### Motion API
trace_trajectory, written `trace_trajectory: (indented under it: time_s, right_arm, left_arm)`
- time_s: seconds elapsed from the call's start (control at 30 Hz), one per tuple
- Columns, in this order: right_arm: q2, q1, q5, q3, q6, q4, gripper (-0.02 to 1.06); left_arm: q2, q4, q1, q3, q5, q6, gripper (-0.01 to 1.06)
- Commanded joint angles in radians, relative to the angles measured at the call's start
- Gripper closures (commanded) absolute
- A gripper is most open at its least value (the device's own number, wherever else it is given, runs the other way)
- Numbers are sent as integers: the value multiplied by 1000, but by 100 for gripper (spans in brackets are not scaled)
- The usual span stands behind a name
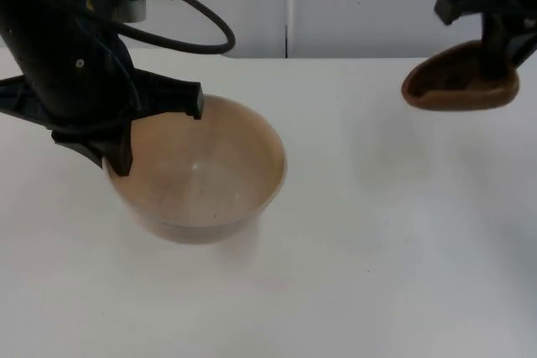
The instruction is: Pick up the bowl with the left hand and pour the coffee beans from the cup into the bowl with the right hand.
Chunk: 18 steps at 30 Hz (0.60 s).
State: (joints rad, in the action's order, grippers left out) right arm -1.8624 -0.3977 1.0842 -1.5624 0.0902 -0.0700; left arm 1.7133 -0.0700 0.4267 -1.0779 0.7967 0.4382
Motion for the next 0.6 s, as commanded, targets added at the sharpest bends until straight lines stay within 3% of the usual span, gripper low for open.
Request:
trace_trajectory:
  time_s: [0.0, 0.33, 0.57]
  right_arm:
    - [24, -7, 27, -1, -14, 3, 104]
    - [35, -7, 52, -1, -31, 3, 104]
    - [35, -10, 44, -1, -37, 24, 104]
  left_arm:
    - [-6, 7, 5, -3, -6, 13, 105]
    - [-6, 9, 5, -3, -6, 19, 105]
    - [-6, 6, 5, -3, -6, 92, 105]
